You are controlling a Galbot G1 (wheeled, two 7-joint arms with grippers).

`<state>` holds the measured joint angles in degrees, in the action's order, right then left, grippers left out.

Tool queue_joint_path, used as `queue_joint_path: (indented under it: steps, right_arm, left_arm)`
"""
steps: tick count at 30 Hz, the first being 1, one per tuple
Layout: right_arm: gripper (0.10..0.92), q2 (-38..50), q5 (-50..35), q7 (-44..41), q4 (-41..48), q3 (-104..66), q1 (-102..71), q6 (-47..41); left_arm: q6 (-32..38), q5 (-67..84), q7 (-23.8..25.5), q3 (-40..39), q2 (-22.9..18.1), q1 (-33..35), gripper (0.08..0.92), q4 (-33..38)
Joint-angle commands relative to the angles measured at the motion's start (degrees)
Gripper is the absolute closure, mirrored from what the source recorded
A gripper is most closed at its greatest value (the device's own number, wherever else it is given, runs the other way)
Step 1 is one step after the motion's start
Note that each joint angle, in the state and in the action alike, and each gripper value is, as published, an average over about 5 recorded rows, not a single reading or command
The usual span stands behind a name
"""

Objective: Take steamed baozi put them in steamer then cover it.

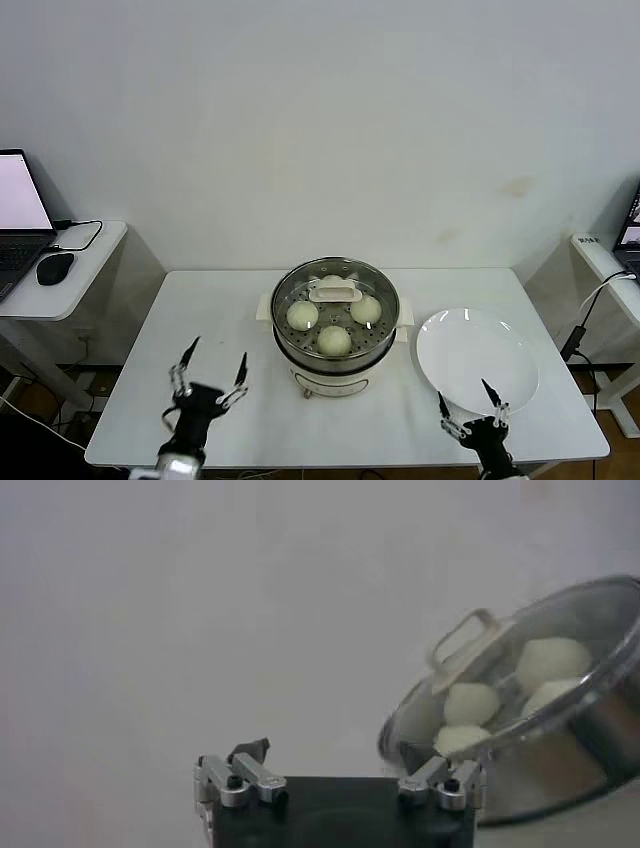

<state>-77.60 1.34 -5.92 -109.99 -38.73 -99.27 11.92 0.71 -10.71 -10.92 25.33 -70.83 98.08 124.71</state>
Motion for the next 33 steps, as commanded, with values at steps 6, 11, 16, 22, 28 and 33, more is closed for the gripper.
queue_joint_path:
  steps: [6, 11, 16, 22, 28, 33]
  right_arm:
    - [0.203, 4.2, -3.8, 1.3, -3.2, 3.7, -5.4, 2.1]
    - [0.202, 4.1, -4.1, 1.7, -4.8, 3.1, -5.9, 1.2]
    - [0.203, 4.0, -6.8, 1.8, -6.0, 2.8, -5.9, -1.3]
    - [0.202, 3.9, -8.6, 1.8, -6.9, 2.9, -5.5, -3.9]
    - [0.203, 3.5, -8.8, 2.6, -7.4, 2.8, -5.1, -5.5]
    - [0.202, 3.4, -9.0, 3.0, -7.7, 2.8, -4.8, -6.9]
  left_arm:
    - [10.8, 22.7, -2.3, 6.0, -1.2, 11.3, 0.177, -3.4]
    - [12.4, 22.4, -2.7, 5.5, -1.3, 10.5, 0.177, -5.7]
    - [12.2, 22.5, -1.9, 5.4, -2.5, 11.1, 0.177, -5.9]
    - [12.0, 22.4, -1.0, 5.9, -4.0, 11.8, 0.177, -6.1]
    - [11.2, 21.6, 0.7, 6.0, -4.3, 12.1, 0.177, -5.9]
    - [10.9, 21.4, 1.0, 6.1, -4.7, 12.2, 0.177, -5.4]
